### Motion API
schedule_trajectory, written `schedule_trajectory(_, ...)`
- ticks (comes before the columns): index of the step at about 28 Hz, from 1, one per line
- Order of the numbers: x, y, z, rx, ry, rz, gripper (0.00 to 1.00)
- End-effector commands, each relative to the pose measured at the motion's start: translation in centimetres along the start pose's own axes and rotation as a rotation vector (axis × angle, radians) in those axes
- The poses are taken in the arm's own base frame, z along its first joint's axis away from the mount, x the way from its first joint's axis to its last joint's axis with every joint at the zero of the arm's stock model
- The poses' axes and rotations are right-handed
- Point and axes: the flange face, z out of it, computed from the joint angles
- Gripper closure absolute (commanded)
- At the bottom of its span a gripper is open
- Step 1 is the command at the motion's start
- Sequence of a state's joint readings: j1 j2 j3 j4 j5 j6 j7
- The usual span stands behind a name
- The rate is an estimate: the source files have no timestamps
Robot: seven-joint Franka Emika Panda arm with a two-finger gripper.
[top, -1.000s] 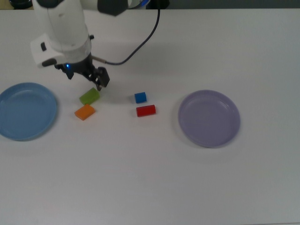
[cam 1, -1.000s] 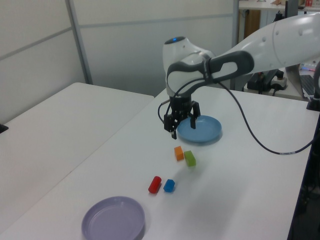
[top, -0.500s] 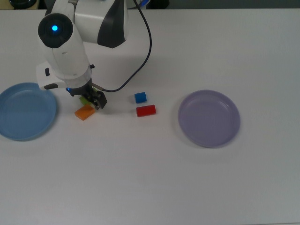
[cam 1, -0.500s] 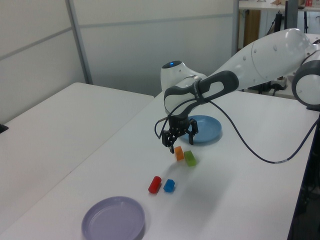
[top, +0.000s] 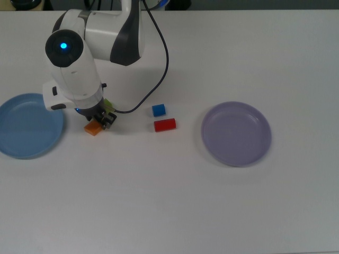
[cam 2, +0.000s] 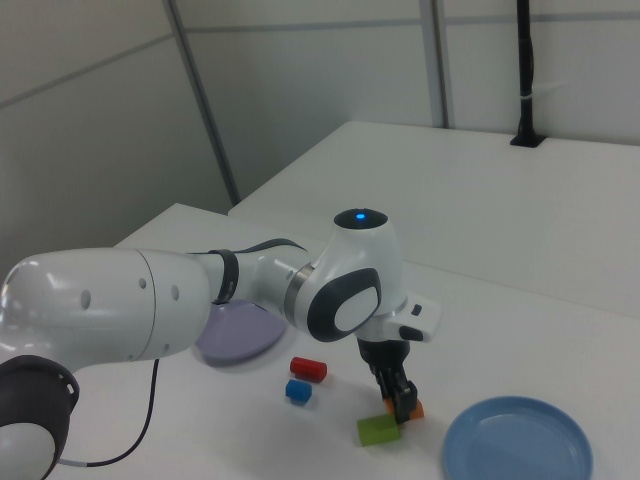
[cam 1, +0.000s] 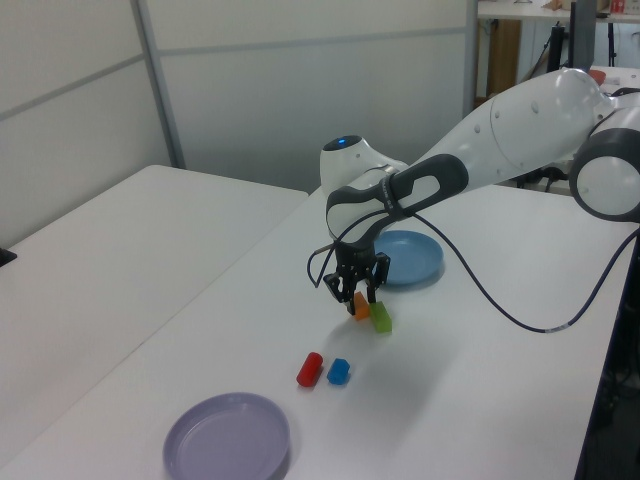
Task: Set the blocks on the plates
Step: 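Close the gripper on the orange block, then carry the orange block over the light blue plate and release it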
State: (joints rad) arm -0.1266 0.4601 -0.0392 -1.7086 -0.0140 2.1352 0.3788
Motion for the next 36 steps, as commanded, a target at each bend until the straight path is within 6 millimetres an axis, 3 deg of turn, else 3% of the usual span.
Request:
schedule_trajectory(1,0.6,-0.2,0.0,0.019,0.014,0.020,0.69)
schedule_trajectory(2,0.7,-0.2,0.0,0.019,0.014,0.017,0.79)
schedule_trajectory(4,0.7,-0.2,-0.1,0.019,0.014,0.014,0.84)
schedule_trajectory(7,0.7,-0.2,-0.8,0.023,0.022,0.012,0.84)
schedule_trajectory(13,2.7,3.7,-6.1,0.055,0.098,0.076,0.84)
schedule_trajectory(17,3.7,6.1,-7.1,0.061,0.118,0.111,0.84)
schedule_trajectory(23,4.7,9.3,-6.1,0.052,0.114,0.083,0.84)
schedule_trajectory(24,5.1,10.3,-4.8,0.045,0.102,0.087,0.83)
schedule_trajectory(28,5.5,10.4,-2.3,0.031,0.070,0.080,0.82)
schedule_trajectory(33,6.0,11.3,-2.8,0.038,0.082,0.097,0.61)
schedule_trajectory(36,6.0,11.3,-2.8,0.037,0.083,0.096,0.60)
